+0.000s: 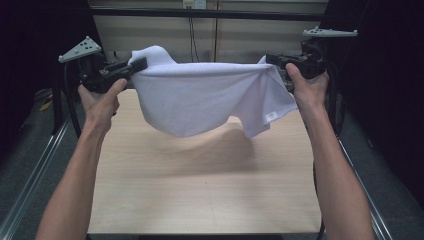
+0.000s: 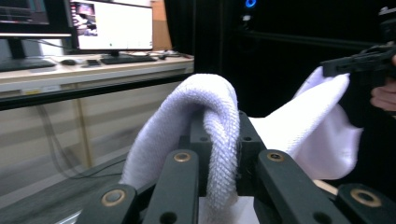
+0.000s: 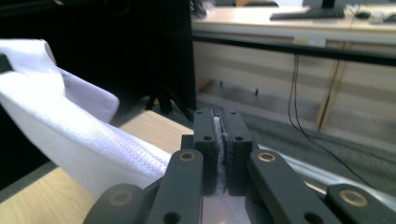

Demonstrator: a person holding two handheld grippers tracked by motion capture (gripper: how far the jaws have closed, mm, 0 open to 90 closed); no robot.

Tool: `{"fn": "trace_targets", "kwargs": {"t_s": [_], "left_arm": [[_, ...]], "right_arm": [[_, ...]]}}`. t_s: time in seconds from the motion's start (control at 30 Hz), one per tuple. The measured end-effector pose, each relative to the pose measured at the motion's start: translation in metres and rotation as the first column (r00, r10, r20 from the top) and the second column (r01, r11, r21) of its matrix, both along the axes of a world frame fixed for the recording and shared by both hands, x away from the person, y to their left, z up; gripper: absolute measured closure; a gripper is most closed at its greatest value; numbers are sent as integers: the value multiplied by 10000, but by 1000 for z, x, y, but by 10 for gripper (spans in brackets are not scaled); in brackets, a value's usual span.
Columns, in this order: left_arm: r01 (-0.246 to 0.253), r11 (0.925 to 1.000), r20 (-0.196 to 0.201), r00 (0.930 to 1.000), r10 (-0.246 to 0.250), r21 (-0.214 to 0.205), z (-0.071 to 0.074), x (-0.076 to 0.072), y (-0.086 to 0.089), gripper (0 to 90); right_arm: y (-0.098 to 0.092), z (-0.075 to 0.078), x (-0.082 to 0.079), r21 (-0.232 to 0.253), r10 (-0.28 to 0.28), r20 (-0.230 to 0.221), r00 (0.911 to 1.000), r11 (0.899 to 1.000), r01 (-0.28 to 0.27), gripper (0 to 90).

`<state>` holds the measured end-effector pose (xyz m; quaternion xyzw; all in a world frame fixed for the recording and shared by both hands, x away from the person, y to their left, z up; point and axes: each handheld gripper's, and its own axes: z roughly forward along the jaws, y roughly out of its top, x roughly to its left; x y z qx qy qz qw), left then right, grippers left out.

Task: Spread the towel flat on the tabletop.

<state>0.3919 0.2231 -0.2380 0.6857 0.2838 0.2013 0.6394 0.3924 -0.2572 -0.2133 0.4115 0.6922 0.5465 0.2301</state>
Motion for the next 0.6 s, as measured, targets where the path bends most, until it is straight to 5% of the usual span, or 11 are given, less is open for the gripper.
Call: {"fn": "trace_targets", "kwargs": {"t_s": [0.13, 0.17, 0.2, 0.23, 0.27, 0.3, 0.37, 0.5, 0.53, 0.57, 0.6], "left_arm": [[239, 9990, -120, 9997, -234, 379, -27, -22, -2, 826], [279, 9982, -194, 9994, -270, 526, -37, -29, -2, 825], [437, 9978, -371, 9984, -418, 507, -49, -35, -1, 826], [646, 9966, -695, 9957, -609, 514, -73, -48, 3, 825], [646, 9966, -695, 9957, -609, 514, -73, -48, 3, 825], [645, 9961, -878, 9944, -591, 597, -85, -54, 5, 822], [784, 9954, -1235, 9898, -711, 552, -107, -66, 12, 822], [899, 9946, -2135, 9739, -769, 519, -147, -93, 27, 818], [1056, 9935, -2235, 9702, -937, 418, -154, -98, 30, 817], [1243, 9917, -2516, 9614, -1118, 344, -164, -103, 32, 814], [1409, 9894, -2823, 9511, -1253, 357, -175, -109, 32, 814]], "right_arm": [[-3, -14, -20, -149, 362, 136, 9993, 9992, -360, 866], [-4, -23, -25, -219, 482, 6, 9988, 9986, -482, 866], [-5, -49, -35, -123, 783, -303, 9965, 9968, -787, 865], [-5, -62, -40, -151, 904, -477, 9948, 9957, -912, 865], [-5, -62, -40, -151, 904, -477, 9948, 9957, -912, 865], [-4, -89, -49, -184, 1173, -935, 9887, 9927, -1195, 862], [-2, -102, -54, -89, 1322, -1055, 9856, 9910, -1339, 862], [11, -150, -77, -66, 1969, -1831, 9632, 9795, -2015, 861], [15, -164, -86, -44, 2286, -2080, 9511, 9721, -2346, 861], [20, -182, -101, -130, 2510, -2428, 9370, 9650, -2618, 859], [20, -182, -101, -130, 2510, -2428, 9370, 9650, -2618, 859]]}}
